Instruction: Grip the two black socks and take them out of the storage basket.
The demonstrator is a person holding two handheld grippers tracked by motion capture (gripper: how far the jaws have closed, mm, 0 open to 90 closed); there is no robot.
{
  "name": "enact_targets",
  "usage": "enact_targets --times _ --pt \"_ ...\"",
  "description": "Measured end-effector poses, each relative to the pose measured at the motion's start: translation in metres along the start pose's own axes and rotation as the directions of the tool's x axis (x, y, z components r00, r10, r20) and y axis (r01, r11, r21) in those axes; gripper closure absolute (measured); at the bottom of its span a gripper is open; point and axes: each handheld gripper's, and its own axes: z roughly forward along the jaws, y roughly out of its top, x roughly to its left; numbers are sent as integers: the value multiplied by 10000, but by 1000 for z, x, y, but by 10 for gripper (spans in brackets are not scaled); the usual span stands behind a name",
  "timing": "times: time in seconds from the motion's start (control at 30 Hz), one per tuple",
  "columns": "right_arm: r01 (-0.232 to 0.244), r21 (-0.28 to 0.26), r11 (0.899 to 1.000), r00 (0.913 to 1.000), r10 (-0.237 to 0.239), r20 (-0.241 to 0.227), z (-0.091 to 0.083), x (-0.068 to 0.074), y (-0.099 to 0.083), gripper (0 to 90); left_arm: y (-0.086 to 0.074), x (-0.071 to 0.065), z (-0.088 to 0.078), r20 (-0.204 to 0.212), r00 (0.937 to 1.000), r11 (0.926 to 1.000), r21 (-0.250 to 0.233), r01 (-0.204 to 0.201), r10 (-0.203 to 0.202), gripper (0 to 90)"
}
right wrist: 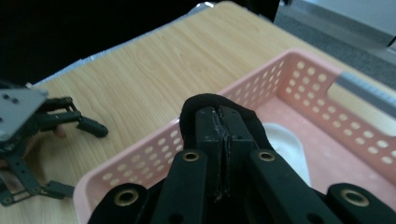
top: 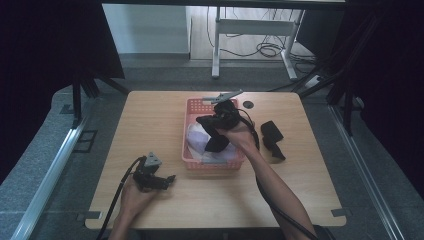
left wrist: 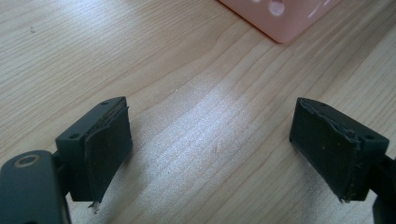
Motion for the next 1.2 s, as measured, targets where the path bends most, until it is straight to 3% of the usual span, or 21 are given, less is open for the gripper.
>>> enact_targets --times 0.53,1.2 --pt "-252 -1059 9941 9997 249 -38 -43 -1 32 876 0 0 0 7 10000 10000 28 -5 5 127" --pt "-278 -1882 9817 9975 394 584 -94 -6 65 878 0 0 0 45 10000 10000 53 3 -3 127"
